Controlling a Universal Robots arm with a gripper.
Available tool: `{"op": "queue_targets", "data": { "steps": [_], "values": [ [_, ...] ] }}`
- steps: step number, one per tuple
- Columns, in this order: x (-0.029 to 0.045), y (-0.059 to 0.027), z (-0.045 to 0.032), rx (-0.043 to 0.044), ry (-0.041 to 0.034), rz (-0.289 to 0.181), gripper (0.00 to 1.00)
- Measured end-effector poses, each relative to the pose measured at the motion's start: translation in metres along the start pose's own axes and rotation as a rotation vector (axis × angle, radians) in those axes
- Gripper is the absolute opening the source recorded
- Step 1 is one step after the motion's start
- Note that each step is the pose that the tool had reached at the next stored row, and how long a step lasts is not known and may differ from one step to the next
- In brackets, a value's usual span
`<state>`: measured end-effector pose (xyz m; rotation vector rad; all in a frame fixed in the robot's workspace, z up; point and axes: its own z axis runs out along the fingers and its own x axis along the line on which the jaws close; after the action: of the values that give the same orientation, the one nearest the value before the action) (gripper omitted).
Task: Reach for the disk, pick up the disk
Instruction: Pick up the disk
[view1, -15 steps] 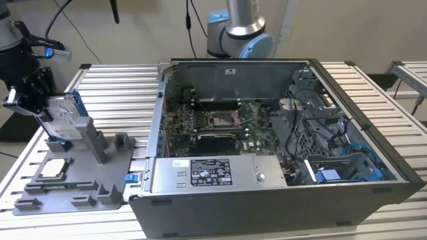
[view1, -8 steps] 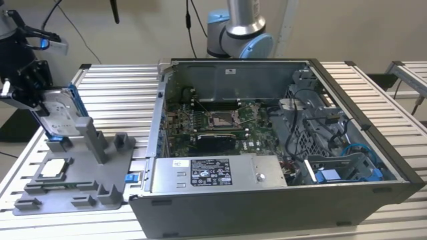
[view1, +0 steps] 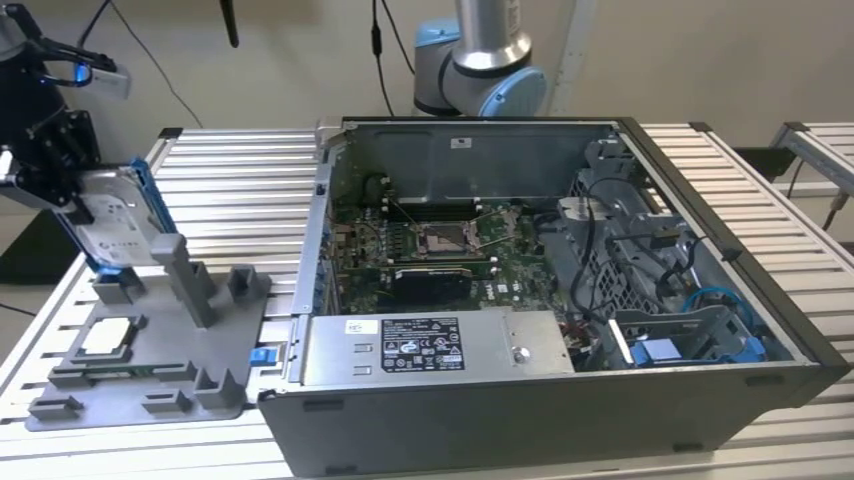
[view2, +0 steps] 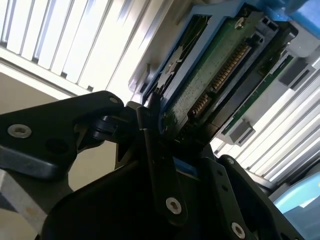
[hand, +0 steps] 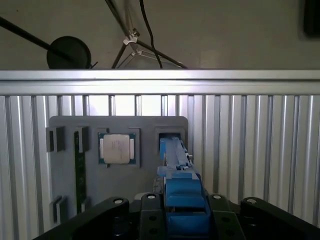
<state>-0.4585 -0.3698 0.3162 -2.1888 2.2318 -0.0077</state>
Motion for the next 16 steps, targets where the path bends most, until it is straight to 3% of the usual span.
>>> {"op": "queue_targets", "data": {
  "steps": [9, 16],
  "values": [
    [-0.0001, 0.0001, -0.0100, 0.0015, 0.0000, 0.000, 0.00],
    [-0.0002, 0.0000, -0.0241, 0.0027, 0.0000, 0.000, 0.00]
  ]
}}
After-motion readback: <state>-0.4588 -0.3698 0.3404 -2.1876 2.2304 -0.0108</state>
